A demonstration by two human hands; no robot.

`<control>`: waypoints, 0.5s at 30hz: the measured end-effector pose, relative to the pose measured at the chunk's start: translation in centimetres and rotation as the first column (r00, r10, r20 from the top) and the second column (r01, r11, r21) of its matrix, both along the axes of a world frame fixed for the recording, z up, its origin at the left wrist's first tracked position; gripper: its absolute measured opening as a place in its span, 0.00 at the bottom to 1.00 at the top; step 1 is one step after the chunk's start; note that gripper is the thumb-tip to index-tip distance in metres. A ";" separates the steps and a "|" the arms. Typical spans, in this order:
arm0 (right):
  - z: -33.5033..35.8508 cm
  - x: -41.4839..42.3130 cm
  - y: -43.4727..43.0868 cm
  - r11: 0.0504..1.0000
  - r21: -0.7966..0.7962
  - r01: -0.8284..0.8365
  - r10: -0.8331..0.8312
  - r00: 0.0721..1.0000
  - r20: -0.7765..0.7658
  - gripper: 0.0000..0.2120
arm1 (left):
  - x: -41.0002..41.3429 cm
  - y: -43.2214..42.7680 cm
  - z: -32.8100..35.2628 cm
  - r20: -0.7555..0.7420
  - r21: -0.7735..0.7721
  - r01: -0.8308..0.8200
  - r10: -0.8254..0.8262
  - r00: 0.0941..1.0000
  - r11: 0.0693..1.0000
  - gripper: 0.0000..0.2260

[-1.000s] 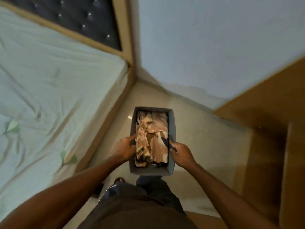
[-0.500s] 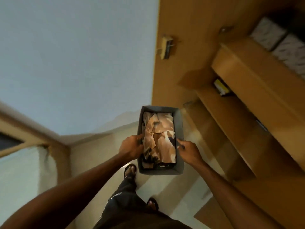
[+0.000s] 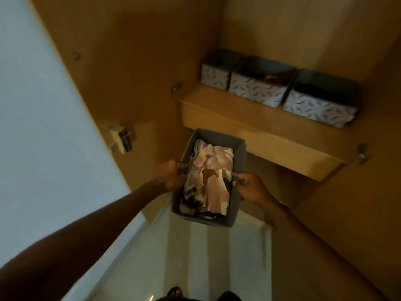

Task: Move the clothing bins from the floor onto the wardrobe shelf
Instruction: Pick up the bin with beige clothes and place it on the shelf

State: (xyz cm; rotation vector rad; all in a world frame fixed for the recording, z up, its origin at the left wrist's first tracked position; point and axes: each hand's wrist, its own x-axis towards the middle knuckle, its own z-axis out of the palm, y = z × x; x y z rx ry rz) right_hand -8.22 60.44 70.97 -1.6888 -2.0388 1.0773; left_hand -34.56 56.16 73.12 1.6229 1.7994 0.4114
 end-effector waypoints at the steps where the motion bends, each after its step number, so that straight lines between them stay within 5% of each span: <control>1: 0.8 0.8 1.2 0.997 -0.010 0.070 -0.070 0.997 -0.016 0.16 | 0.4 2.5 1.4 -0.023 0.013 0.079 -0.079 0.997 0.997 0.22; 5: 1.8 2.2 3.0 0.949 -0.075 0.307 -0.314 0.942 -0.121 0.12 | 2.2 8.1 3.4 -0.105 0.107 0.202 -0.191 0.976 0.973 0.20; 9: 3.2 5.0 6.3 0.806 -0.226 0.548 -0.592 0.745 -0.307 0.12 | 6.4 13.9 4.9 0.030 0.189 0.187 -0.196 0.980 0.964 0.24; 15: 4.7 9.0 11.8 0.665 -0.258 0.701 -0.719 0.508 -0.474 0.10 | 12.5 20.3 4.4 -0.050 0.250 0.140 -0.131 0.990 0.958 0.23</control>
